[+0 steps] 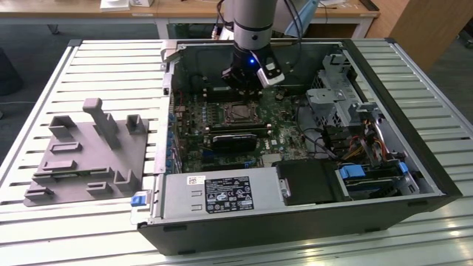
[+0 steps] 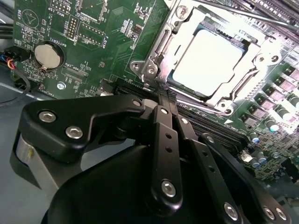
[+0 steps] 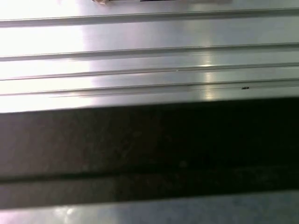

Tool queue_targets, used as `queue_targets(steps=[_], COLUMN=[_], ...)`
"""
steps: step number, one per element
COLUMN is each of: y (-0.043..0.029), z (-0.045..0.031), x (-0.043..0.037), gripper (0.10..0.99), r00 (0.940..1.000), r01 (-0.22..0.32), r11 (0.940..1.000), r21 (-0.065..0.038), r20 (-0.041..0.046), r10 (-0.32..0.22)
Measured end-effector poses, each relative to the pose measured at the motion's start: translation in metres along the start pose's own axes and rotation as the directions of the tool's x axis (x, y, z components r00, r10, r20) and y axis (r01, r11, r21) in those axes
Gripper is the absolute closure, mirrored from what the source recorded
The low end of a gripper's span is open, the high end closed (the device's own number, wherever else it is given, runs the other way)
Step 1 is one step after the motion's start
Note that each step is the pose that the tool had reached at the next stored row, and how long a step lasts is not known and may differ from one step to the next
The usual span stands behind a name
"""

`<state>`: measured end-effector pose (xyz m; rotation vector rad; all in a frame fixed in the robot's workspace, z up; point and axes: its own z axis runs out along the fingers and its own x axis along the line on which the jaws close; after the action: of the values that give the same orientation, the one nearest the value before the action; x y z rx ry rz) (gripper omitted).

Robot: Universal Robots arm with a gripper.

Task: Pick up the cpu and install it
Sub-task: 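Install the first cpu locking lever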

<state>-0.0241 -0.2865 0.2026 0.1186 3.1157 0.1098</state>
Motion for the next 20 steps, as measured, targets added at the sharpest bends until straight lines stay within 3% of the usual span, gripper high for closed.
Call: queue_targets(steps=[10, 17, 20], y=[0.0027, 0.0033, 0.0032], z=[0.0049, 0.0027, 0.0025], x=[0.0002, 0.0003, 0.0003], gripper=[0.98, 0.98, 0.98], r00=[1.0, 1.0, 1.0], r01=[0.0, 0.001, 0.001], r11=[0.9998, 0.9997, 0.9995], r21=[0.019, 0.023, 0.032], r20=[0.0019, 0.0019, 0.0023], r10=[-0.001, -0.001, -0.001])
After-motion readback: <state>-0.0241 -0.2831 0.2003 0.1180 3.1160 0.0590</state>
